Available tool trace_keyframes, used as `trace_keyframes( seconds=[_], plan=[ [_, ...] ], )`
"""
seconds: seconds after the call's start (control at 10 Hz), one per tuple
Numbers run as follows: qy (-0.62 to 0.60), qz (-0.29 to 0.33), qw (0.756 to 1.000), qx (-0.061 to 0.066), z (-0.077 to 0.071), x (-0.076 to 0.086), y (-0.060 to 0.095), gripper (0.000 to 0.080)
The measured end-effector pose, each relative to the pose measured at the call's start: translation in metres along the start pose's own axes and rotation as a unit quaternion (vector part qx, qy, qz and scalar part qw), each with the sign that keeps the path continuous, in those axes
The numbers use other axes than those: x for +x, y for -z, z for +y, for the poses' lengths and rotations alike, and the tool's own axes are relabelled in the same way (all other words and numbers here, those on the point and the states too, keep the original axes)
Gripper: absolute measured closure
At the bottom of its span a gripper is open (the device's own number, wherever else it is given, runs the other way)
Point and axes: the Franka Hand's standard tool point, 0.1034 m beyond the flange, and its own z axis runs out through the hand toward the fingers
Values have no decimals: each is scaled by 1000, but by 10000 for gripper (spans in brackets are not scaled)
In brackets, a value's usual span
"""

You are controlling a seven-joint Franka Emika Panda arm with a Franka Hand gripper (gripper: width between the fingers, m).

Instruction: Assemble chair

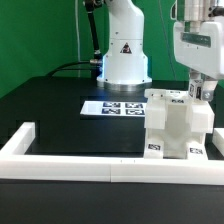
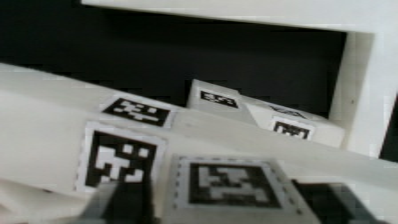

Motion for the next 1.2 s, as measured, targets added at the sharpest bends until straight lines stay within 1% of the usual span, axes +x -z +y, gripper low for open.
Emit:
trace_keyframes(
  seconds=[0.1,0.2,0.3,0.4,0.6,0.8,0.9,1.0,1.1,1.2],
  plan=[
    [16,0,1000,0,0,0,0,298],
    [27,-3,1000,-10,3,-1,0,193],
    [73,-3,997,-11,2,-1,1,193],
    [133,-4,991,-11,2,-1,1,159],
    [229,-5,973,-11,2,-3,1,151],
    [337,-6,941,-10,2,-3,1,150],
    [363,-6,932,-10,2,-4,1,150],
    [430,-4,903,-11,2,-3,2,150],
    [448,-4,894,-11,1,-3,2,150],
    [489,-3,872,-12,1,-3,2,150]
  ],
)
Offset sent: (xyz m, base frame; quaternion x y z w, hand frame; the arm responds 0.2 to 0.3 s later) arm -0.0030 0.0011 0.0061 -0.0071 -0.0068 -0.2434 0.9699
